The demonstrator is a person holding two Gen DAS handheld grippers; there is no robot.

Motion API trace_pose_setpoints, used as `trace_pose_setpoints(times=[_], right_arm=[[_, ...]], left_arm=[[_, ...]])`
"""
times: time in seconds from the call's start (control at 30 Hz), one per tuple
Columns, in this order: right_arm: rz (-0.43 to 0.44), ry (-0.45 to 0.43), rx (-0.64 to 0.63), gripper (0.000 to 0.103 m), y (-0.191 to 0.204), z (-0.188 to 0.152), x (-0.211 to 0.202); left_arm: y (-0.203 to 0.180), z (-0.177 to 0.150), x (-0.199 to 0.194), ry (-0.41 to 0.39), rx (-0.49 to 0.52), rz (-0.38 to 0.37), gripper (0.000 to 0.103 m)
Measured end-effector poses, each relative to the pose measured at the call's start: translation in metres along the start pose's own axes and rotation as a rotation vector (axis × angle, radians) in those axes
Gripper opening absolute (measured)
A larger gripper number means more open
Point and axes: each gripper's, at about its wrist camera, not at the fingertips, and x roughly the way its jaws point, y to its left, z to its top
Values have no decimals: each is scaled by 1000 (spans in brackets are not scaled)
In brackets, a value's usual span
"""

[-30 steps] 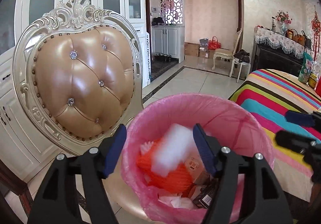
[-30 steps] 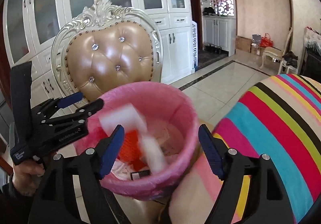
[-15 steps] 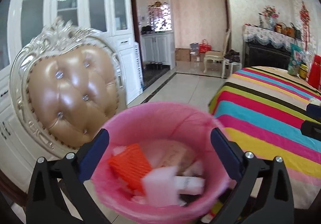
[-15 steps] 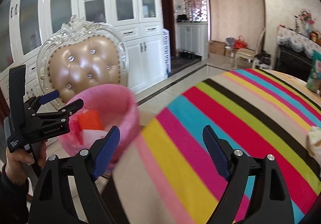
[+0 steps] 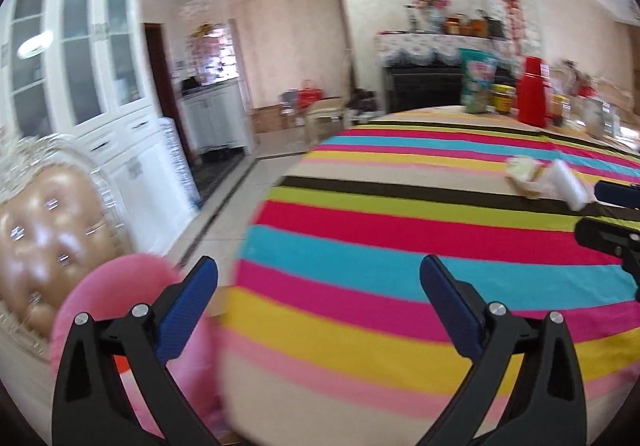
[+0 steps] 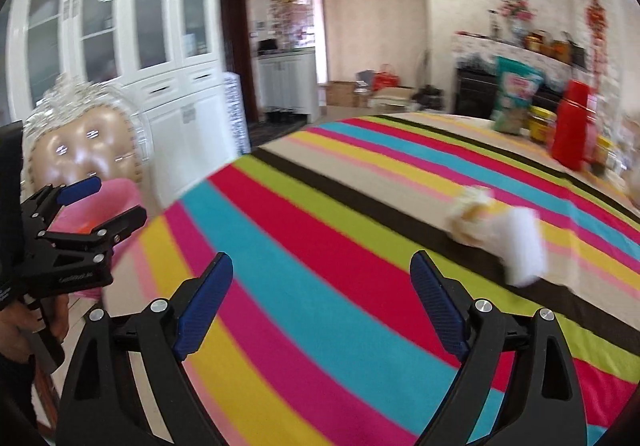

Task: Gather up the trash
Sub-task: 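Move both tools back over the striped table, then grasp the last foam block with the right gripper while the left gripper grasps the printed paper cup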

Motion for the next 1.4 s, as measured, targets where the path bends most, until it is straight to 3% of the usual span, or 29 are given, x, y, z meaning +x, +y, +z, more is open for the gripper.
trace_pose_setpoints(times=[0.1,0.27,0.5,0.57,0.77,0.9,1.1,1.2,1.23,1.4], right_arm=[[-70,4,50,88,-42,-9,-10],[-187,23,155,88,-106,-26,-19],[-295,54,251,88,-173,-31,-7],[-293,74,282,88,-185,-32,4],[-235,116,292,88,-198,-19,43],[-214,146,257,88,-200,-8,70],[-183,231,269,87,-214,-4,108],[-137,232,263,66,-211,-5,108],[-131,227,254,55,-210,-5,106],[-193,94,231,54,-206,-2,75]], left_arm=[[-54,13,12,17,38,-103,98],[-120,28,31,38,79,-210,98],[-184,52,60,69,34,-252,98],[-197,57,73,78,20,-233,98],[-196,51,97,78,-42,-195,98],[-190,46,100,31,28,-146,98],[-187,42,114,108,-4,-215,98],[-188,42,114,107,-2,-222,98],[-189,42,114,110,-3,-226,98],[-196,48,115,161,-12,-237,98]])
